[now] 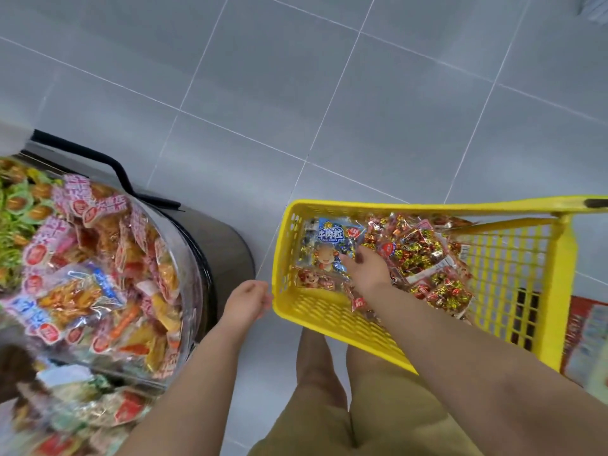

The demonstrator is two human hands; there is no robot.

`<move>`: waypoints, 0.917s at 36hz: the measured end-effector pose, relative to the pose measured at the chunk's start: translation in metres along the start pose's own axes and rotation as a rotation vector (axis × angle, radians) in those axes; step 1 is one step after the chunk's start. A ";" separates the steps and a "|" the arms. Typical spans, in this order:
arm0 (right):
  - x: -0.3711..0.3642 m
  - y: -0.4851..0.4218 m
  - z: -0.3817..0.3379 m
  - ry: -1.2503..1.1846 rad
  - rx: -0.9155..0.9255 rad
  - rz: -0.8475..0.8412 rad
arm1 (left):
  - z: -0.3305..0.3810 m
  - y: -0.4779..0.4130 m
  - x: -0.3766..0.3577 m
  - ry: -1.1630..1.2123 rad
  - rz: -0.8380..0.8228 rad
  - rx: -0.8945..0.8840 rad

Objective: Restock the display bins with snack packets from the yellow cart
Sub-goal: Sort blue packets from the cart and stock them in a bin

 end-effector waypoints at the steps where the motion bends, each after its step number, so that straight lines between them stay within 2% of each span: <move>1: 0.004 0.006 0.001 -0.033 0.003 0.028 | 0.003 0.000 -0.001 -0.002 -0.001 -0.016; 4: 0.014 0.020 0.004 -0.197 0.011 0.052 | 0.014 0.001 -0.004 0.015 -0.029 -0.042; 8: 0.016 0.034 0.001 -0.467 -0.001 -0.180 | 0.028 0.010 -0.011 0.049 -0.227 -0.041; 11: 0.006 0.038 -0.007 -0.491 0.015 -0.341 | 0.032 0.021 -0.013 0.084 -0.469 -0.027; 13: -0.003 0.038 -0.015 -0.522 0.049 -0.443 | 0.032 0.024 -0.011 0.141 -0.546 -0.018; 15: -0.013 0.033 -0.023 -0.560 0.059 -0.494 | 0.033 0.023 -0.006 0.242 -0.493 -0.024; 16: -0.016 0.028 -0.027 -0.583 0.024 -0.464 | 0.033 0.021 -0.003 0.313 -0.455 -0.031; 18: -0.024 0.010 -0.030 -0.596 -0.053 -0.274 | 0.032 0.015 0.004 0.436 -0.369 -0.036; 21: -0.029 -0.021 -0.029 -0.278 -0.035 0.046 | 0.027 0.005 0.017 0.510 -0.209 -0.040; 23: -0.031 -0.037 -0.030 -0.188 -0.074 0.146 | 0.022 -0.002 0.025 0.529 -0.145 -0.032; 25: -0.033 -0.050 -0.036 -0.120 -0.090 0.135 | 0.016 -0.006 0.031 0.552 -0.134 -0.018; 30: -0.038 -0.061 -0.039 0.218 -0.090 -0.191 | 0.004 -0.014 0.040 0.575 -0.147 0.002; 33: -0.035 -0.054 -0.034 0.206 -0.056 -0.210 | -0.001 -0.014 0.041 0.561 -0.157 -0.004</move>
Point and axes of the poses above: each hand's wrist, its own y-axis away from the middle knuckle, its own x-axis out of the back of the hand, z = x × y, the point moved 1 cm from there along -y, towards the middle knuckle, and after that the axes turned 15 degrees about x, right-handed, at the moved point
